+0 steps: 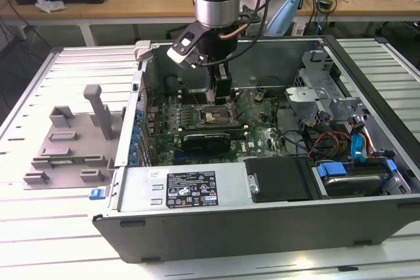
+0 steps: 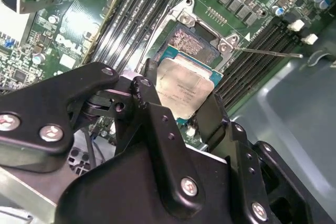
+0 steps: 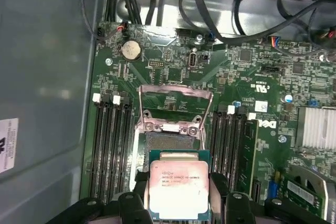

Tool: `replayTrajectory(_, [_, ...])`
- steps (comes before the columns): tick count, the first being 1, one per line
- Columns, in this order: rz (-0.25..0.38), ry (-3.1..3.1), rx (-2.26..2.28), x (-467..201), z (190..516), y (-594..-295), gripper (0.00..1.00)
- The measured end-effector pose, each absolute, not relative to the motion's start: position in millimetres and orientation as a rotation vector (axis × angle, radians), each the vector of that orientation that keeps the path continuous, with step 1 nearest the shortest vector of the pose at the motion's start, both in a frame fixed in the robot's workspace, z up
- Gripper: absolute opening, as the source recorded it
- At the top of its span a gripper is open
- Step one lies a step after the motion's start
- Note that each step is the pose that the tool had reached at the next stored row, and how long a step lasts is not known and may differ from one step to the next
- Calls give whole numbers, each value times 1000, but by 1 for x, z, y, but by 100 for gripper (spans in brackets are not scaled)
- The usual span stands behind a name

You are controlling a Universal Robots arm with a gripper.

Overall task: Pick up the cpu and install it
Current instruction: 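Place the cpu into insertion slot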

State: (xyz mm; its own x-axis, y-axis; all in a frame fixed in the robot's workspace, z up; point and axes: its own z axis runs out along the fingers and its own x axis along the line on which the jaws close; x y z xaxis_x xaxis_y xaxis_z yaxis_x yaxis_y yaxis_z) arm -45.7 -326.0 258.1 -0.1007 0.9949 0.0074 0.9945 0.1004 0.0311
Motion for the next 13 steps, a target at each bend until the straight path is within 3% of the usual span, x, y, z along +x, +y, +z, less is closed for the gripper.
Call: replayTrajectory(13, [42, 2244, 2176, -46, 220, -326, 54])
